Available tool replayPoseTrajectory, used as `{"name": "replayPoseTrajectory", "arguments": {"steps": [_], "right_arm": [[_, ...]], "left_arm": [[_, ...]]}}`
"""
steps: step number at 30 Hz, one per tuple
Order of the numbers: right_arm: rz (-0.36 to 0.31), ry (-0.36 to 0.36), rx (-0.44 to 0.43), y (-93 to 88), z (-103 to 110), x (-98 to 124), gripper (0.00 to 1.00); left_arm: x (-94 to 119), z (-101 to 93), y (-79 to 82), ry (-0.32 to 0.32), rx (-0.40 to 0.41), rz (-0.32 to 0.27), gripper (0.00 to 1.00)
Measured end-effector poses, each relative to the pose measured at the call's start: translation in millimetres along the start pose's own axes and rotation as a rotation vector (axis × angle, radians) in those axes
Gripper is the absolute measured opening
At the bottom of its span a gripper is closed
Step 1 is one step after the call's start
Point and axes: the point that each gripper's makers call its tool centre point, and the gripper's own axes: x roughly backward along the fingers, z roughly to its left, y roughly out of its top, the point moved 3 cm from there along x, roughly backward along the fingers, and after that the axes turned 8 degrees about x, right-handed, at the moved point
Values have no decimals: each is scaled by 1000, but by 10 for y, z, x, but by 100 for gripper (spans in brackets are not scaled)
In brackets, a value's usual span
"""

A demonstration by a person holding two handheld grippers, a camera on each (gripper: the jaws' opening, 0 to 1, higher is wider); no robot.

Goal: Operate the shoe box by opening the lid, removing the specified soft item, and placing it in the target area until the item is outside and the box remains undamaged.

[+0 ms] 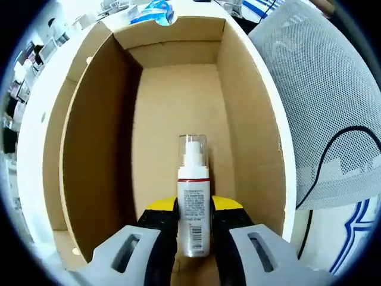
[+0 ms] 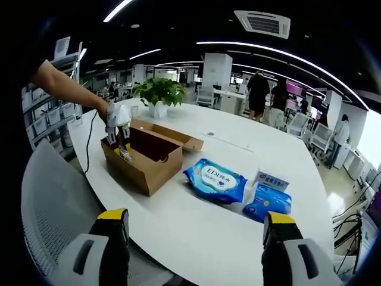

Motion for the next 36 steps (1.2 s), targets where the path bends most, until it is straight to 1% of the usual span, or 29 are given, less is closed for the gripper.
{"name": "replayPoseTrajectory", "arguments": {"steps": [7,12,16,18,19,26,29,36], "right_arm": [[-17,8,4,43,20,-17,93],[-32,18,12,88,49,-39,92],[-39,28,9,116,78,-64,89],[-62,39,35,157,114,-78,85],[-62,42,37,165,129,-82,84],[-68,70,41,206,193,-128,82],[-76,84,50,234,229,-140,78],[-99,118,69,332,328,-194,71]], "left_arm": [[128,4,32,11,12,-20,19],[235,-4,97,18,6,-38,19],[309,-17,200,26,-7,-61,19],[339,-47,264,21,-15,-77,19],[353,-59,296,22,-22,-81,19],[426,-116,452,18,-60,-101,19],[453,-137,516,23,-80,-113,19],[532,-203,684,39,-133,-144,19]]}}
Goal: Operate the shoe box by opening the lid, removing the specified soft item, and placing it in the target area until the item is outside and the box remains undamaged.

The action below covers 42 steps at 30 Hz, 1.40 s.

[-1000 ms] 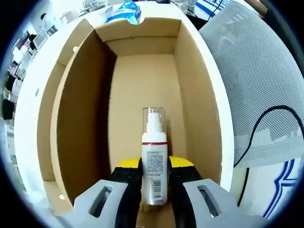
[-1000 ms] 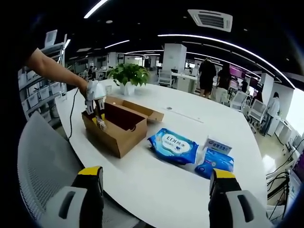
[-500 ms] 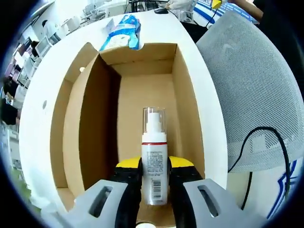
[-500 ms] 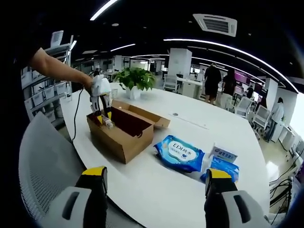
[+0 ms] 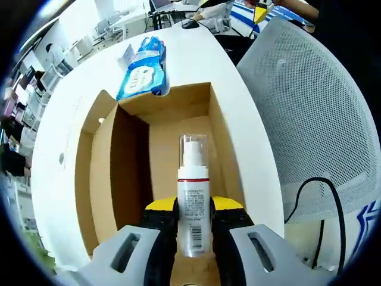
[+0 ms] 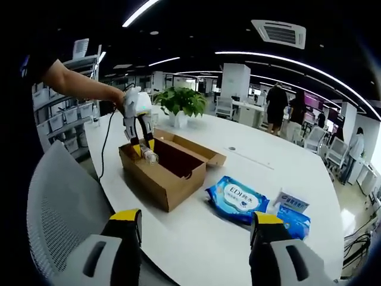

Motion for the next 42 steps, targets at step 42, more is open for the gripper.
{"name": "replayPoseTrajectory", "arguments": {"steps": [42], "right_arm": [[-141,173,108,433,512,-312,43]], "left_arm": [[75,-588,976,-142,-234,-132,19]]}}
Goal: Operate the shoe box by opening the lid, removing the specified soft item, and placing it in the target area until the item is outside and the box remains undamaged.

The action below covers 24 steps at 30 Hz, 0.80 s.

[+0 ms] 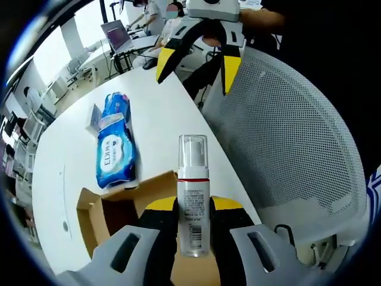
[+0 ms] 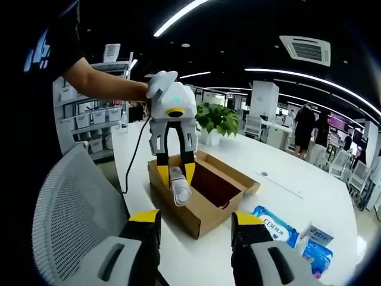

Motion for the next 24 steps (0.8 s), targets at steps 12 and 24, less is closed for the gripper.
{"name": "replayPoseTrajectory", "arguments": {"steps": [12,24], "right_arm": [[-21,48,7,71,119,-109,36],[-30,75,17,105,183,-176,30]], "left_arm": [[-84,-42,192,-31,-50,-47,19],[-97,-131,401,-53,-95,-122,19]]}}
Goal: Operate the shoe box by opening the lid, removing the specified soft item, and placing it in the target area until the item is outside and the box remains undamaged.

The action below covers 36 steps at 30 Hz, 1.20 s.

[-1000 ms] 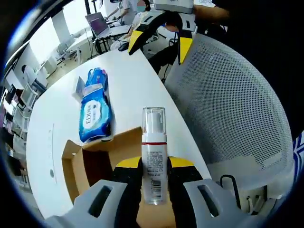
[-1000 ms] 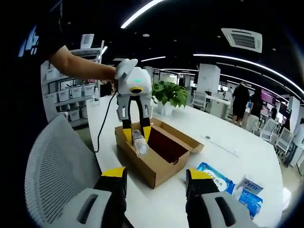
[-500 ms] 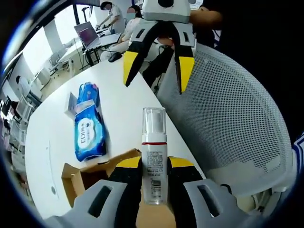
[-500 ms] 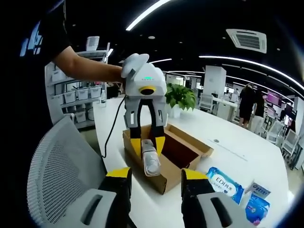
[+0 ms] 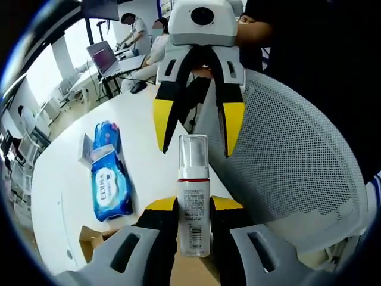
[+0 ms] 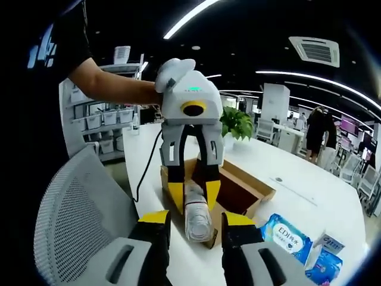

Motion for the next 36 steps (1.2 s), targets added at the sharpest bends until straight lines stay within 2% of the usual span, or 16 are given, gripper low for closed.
{"name": "replayPoseTrajectory", "arguments": {"steps": [8,11,17,36], "right_arm": [[2,-4,2,-12,-3,8,24],[4,-3,5,-15,-1,13,22],[4,-15,18,-12,-18,17,18],[27,-14,56,-21,-18,37,16]], "left_arm": [[0,-22,87,-16,-17,-48,19],[-2,-22,116,-18,-46,-67,19],[-18,-15,146,-17,-38,-83,19],[-66,-1,157,-8,-22,-91,20]]}}
